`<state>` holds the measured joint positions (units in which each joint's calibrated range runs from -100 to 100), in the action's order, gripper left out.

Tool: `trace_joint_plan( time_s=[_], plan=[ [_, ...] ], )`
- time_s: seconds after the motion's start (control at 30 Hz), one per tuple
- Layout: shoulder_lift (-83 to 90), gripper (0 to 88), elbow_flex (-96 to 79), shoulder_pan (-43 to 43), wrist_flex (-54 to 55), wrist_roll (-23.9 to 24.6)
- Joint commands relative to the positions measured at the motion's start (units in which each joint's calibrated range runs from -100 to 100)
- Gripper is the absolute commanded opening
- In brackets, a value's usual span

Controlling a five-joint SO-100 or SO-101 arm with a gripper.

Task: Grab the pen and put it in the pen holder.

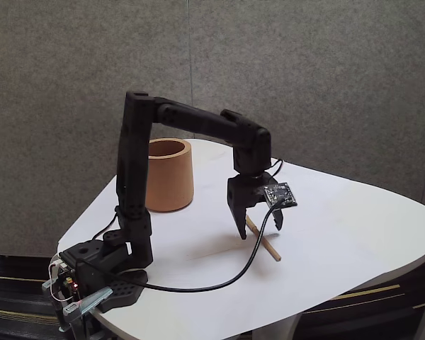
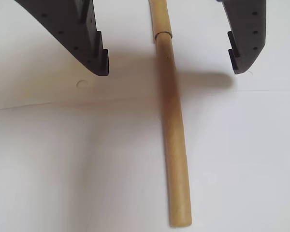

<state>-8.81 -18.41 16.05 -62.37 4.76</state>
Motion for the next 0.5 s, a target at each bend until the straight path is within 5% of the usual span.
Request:
trace_joint_plan(
  time_s=[0.0, 0.47],
  plan=[
    [-0.75, 36.0, 2.08, -0.31, 0.25, -0.1],
    [-4.98, 30.8, 4.15, -0.16, 0.17, 0.0]
  ],
)
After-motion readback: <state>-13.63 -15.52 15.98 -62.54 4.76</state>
